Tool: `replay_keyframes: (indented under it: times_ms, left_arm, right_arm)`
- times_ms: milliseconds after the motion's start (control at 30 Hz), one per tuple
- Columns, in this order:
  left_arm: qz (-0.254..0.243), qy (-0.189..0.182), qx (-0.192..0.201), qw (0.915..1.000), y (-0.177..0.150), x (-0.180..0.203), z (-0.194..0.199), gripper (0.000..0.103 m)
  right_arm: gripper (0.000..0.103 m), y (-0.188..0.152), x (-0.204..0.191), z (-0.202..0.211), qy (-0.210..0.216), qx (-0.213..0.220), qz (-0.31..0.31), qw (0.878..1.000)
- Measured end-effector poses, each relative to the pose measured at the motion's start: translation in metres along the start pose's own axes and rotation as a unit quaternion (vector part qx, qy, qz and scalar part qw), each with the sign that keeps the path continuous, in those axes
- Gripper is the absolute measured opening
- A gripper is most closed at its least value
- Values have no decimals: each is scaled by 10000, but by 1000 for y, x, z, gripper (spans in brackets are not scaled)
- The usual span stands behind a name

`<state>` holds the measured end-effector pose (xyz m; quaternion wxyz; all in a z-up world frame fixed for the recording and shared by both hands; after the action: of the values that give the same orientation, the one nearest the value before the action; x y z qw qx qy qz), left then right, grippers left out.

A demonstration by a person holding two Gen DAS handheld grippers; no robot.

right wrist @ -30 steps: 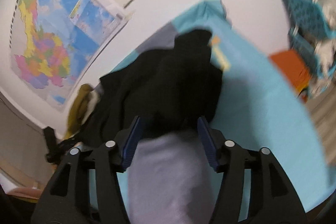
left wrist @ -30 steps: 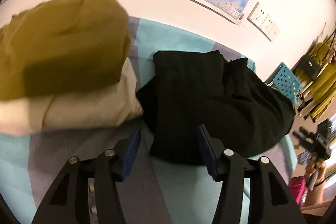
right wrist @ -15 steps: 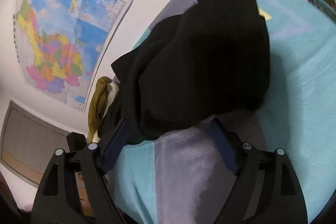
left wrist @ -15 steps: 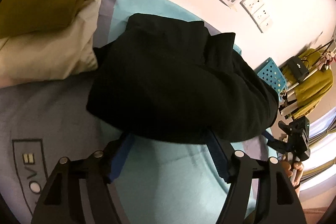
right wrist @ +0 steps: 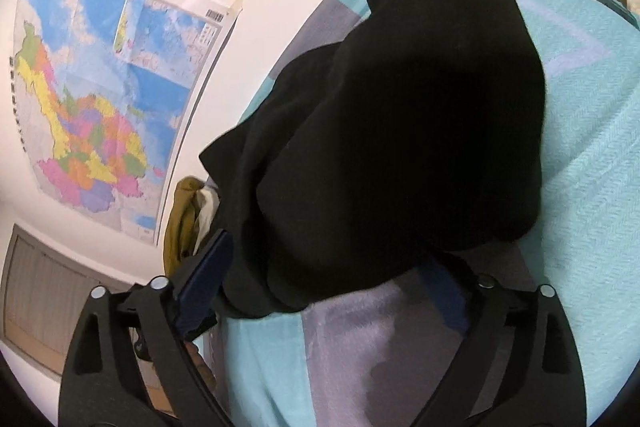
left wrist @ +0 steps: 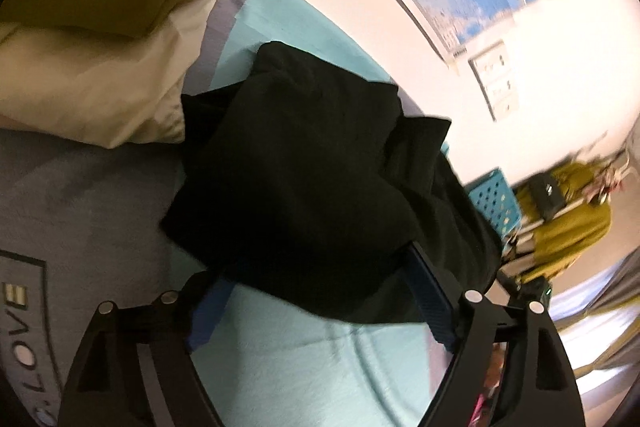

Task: Fold large clothes

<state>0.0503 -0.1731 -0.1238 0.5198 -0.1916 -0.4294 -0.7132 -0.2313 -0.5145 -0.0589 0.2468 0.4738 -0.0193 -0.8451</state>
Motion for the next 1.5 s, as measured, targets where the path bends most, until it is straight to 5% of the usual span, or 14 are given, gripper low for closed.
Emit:
replay_keyframes:
  times_ms: [300,433,533,667,800,867,933,1000,1133,1500]
  left_arm:
    - [-600,661,16,9960,7,31,-26,85]
    - [-531,783,55,9955,12,31,-26,68]
    - [-592,839,35,9947,13,31,-29,67]
    - [-634,453,-135,9969,17,35,-37,96]
    - [-979,765,-76,9922,14,45,-48,95]
    - [-1066,1001,3,9892,13,48,-50,80]
    - [-1047,1234,8,9868,14,48,-51,65]
    - [-1127,1387,-60,9839,18,52,-50,50]
    - [-1378,1475,22,9794,21,75,-48,34]
    - [-1921,890,562,9757,78,176,-64,31]
  right_arm:
    - [95,8,-13,-27,-369,271,107,9989]
    - [95,12,-13,-31,-372,426,20,9984]
    - [92,12,-14,-34,-439,425,122,9981]
    - [84,16,-10,-36,-457,408,153,9980]
    - [81,20,-9,-36,-423,472,92,9979]
    - [70,22,-8,-38,-410,473,123,9980]
    - [40,23,-2,-42,-342,394,130,9986]
    - [29,26,-3,-42,-274,363,259,9986]
    - [23,38,-28,-31,-237,415,870,9951]
    - [22,155,-87,12,-351,1004,1988,9742]
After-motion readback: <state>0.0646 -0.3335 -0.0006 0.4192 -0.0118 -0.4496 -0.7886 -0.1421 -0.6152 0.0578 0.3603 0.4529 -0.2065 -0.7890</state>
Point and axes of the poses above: each gripper's, at about its wrist camera, not at the fingertips, and z roughly against the way its jaws point, x to its right, y to its top, the point moved 3 cm from there along -z, roughly the way its jaws point, and after that the axes turned 2 degrees about z, right-handed, at the moved point
